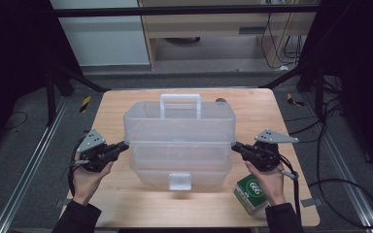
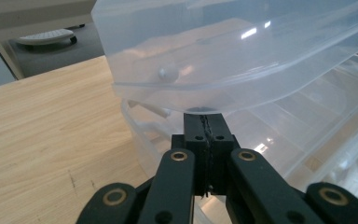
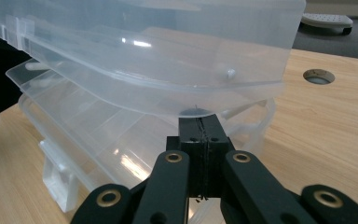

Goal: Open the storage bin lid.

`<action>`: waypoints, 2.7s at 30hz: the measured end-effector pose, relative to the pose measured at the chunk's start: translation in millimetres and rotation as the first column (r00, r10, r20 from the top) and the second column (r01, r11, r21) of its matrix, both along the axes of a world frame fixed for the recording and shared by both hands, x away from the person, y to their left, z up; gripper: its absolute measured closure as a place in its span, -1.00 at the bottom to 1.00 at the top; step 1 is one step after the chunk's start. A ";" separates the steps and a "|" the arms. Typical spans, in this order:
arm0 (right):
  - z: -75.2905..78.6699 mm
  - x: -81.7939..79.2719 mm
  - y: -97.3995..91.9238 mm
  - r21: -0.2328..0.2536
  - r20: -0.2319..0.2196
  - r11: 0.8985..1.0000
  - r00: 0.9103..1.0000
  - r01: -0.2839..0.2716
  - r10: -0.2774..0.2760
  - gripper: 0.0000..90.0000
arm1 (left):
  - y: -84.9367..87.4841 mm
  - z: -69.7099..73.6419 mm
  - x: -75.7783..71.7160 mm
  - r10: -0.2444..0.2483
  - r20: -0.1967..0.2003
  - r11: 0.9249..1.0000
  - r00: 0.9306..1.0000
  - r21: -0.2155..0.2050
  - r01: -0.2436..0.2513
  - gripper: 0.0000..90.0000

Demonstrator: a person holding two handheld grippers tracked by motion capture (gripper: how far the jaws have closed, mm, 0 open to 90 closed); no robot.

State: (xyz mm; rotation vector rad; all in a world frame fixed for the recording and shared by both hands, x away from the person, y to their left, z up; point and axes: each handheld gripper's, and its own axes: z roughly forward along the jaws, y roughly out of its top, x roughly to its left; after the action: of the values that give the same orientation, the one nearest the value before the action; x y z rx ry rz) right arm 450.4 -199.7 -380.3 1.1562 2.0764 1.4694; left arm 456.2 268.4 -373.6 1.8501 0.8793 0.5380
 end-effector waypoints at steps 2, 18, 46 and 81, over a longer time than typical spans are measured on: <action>2.0 1.4 0.4 0.005 0.004 1.000 1.000 -0.001 0.000 1.00 | -1.0 1.8 1.4 0.003 0.004 1.000 1.000 -0.008 -0.003 0.99; 7.4 3.7 1.0 0.024 0.024 1.000 1.000 -0.012 0.012 1.00 | -7.2 6.2 2.9 0.015 0.031 1.000 0.999 -0.008 -0.015 0.99; 6.2 3.2 2.0 0.006 0.010 1.000 1.000 -0.022 0.022 1.00 | -14.1 -1.7 13.2 0.098 0.110 0.994 0.989 0.035 -0.102 0.33; -27.6 14.1 10.0 -0.183 -0.187 0.983 0.982 0.003 -0.038 0.77 | -15.0 0.5 12.5 0.119 0.113 0.991 0.986 0.038 -0.124 0.46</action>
State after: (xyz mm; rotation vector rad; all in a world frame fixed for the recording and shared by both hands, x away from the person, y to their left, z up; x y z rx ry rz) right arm 464.5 -189.7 -407.9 1.2835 2.2629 1.1693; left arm 468.7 253.4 -373.1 1.7964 0.9166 0.7347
